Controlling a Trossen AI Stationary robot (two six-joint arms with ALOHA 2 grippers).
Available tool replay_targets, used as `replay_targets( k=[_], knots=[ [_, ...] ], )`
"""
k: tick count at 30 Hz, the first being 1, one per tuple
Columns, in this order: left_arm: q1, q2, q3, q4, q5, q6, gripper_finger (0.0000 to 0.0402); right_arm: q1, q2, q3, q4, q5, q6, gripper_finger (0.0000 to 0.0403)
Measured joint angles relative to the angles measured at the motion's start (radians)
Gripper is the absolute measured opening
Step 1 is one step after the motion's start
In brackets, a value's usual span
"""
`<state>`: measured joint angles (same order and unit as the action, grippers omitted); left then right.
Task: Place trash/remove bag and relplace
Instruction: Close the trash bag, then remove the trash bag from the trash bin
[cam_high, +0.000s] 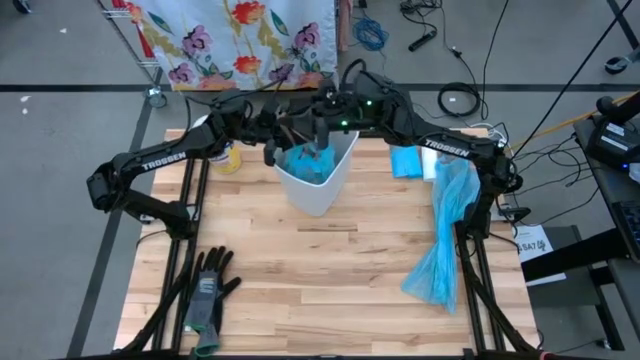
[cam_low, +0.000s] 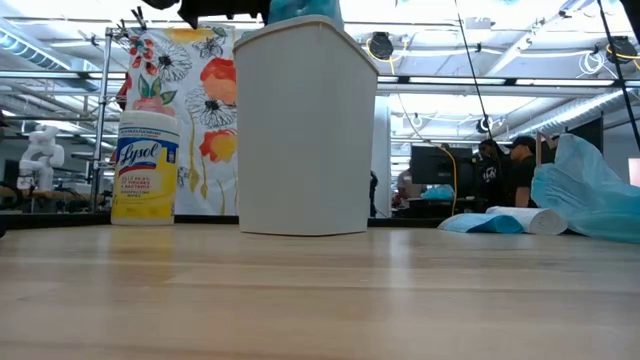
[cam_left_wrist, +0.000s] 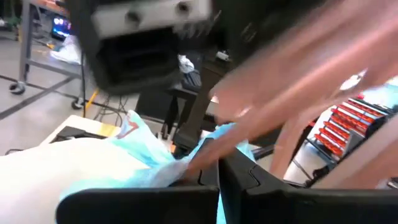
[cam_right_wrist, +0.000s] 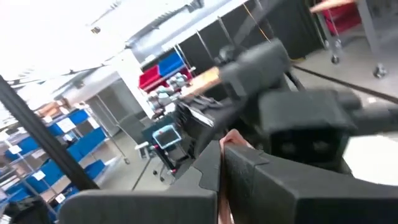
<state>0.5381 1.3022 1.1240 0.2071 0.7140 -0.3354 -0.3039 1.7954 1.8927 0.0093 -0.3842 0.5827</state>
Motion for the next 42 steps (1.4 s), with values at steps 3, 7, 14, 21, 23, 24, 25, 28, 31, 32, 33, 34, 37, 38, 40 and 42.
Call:
replay_targets(
  k=[3,7,14,21,23,24,25,28,31,32,33,34,37,38,40,42],
  knots=[
    [0.000,0.002,0.000,-0.002,-0.012,0.000,0.0000,0.006,0.000,0.046,0.003,-0.012,-0.018,0.0000],
    [0.000,0.001,0.001,0.002,-0.016,0.001,0.0000,0.013,0.001,0.097,-0.005,-0.013,-0.040,0.0000],
    [0.000,0.001,0.001,-0.021,-0.023,0.002,0.0000,0.011,0.000,0.151,0.000,-0.012,-0.053,0.0000],
    [0.001,-0.013,-0.004,-0.019,-0.017,-0.007,0.0000,0.008,-0.003,0.158,-0.024,-0.015,-0.048,0.0000],
    [0.007,-0.043,-0.004,-0.018,-0.015,-0.008,0.0000,0.003,-0.004,0.158,-0.040,-0.016,-0.048,0.0000],
    [0.012,-0.061,-0.004,-0.015,-0.013,-0.008,0.0000,0.001,-0.004,0.158,-0.042,-0.016,-0.048,0.0000],
    [0.019,-0.081,-0.004,-0.013,-0.008,-0.008,0.0000,-0.003,-0.004,0.158,-0.043,-0.016,-0.047,0.0000],
    [0.041,-0.133,-0.003,-0.034,-0.008,-0.008,0.0000,-0.012,-0.004,0.158,-0.056,-0.016,-0.045,0.0000],
    [0.055,-0.175,-0.003,-0.075,-0.008,-0.008,0.0000,-0.023,-0.005,0.158,-0.095,-0.015,-0.045,0.0000],
    [0.060,-0.188,-0.003,-0.097,-0.008,-0.008,0.0000,-0.026,-0.005,0.158,-0.105,-0.015,-0.046,0.0000],
    [0.065,-0.201,-0.003,-0.121,-0.007,-0.002,0.0000,-0.031,-0.005,0.158,-0.110,-0.016,-0.046,0.0000],
    [0.070,-0.215,-0.003,-0.152,-0.008,0.004,0.0000,-0.036,-0.005,0.158,-0.111,-0.016,-0.047,0.0000],
    [0.081,-0.254,-0.003,-0.245,-0.008,0.034,0.0000,-0.050,-0.005,0.158,-0.109,-0.015,-0.047,0.0000],
    [0.084,-0.266,-0.003,-0.271,-0.008,0.050,0.0000,-0.055,-0.005,0.158,-0.109,-0.015,-0.046,0.0000],
    [0.087,-0.290,-0.003,-0.323,-0.016,0.072,0.0000,-0.065,-0.005,0.158,-0.105,-0.015,-0.037,0.0000],
    [0.094,-0.314,-0.003,-0.381,-0.054,0.102,0.0000,-0.073,-0.005,0.158,-0.090,-0.011,-0.015,0.0000]
  ],
)
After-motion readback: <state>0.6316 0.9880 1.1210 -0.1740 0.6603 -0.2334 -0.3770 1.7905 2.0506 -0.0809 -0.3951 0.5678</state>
